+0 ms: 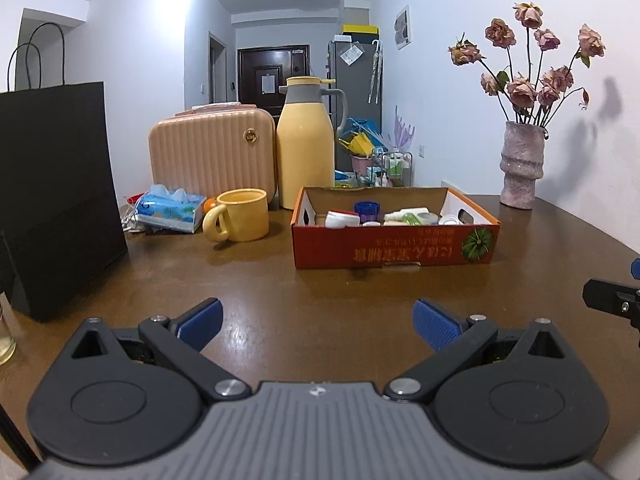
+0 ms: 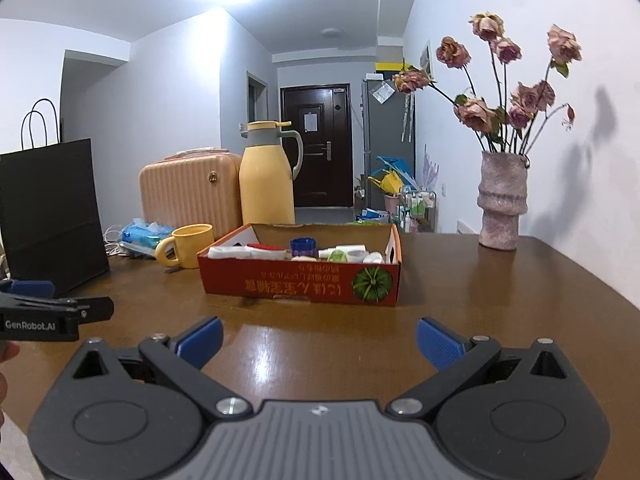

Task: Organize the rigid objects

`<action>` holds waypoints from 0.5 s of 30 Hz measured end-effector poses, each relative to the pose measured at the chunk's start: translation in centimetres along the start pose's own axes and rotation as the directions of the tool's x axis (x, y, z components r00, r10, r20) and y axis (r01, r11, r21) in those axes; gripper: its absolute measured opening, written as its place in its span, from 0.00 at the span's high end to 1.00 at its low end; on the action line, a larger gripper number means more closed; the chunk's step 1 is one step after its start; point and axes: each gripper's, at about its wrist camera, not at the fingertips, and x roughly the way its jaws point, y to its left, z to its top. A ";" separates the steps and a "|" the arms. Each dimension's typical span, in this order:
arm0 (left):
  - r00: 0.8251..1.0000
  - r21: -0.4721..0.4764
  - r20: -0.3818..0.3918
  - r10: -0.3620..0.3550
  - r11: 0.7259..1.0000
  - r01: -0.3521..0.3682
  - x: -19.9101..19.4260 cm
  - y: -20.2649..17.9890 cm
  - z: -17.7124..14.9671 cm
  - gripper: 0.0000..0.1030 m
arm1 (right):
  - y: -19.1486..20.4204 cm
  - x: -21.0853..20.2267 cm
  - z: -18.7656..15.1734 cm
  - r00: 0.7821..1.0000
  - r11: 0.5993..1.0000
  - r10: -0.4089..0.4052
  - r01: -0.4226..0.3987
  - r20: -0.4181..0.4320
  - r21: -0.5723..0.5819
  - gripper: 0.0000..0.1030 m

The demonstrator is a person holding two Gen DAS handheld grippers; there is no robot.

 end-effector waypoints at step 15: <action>1.000 -0.006 0.008 -0.009 1.000 0.009 -1.6 0.2 -0.7 0.00 | -0.4 -2.6 -1.4 1.000 0.999 -0.025 0.025 -0.007 0.024 0.00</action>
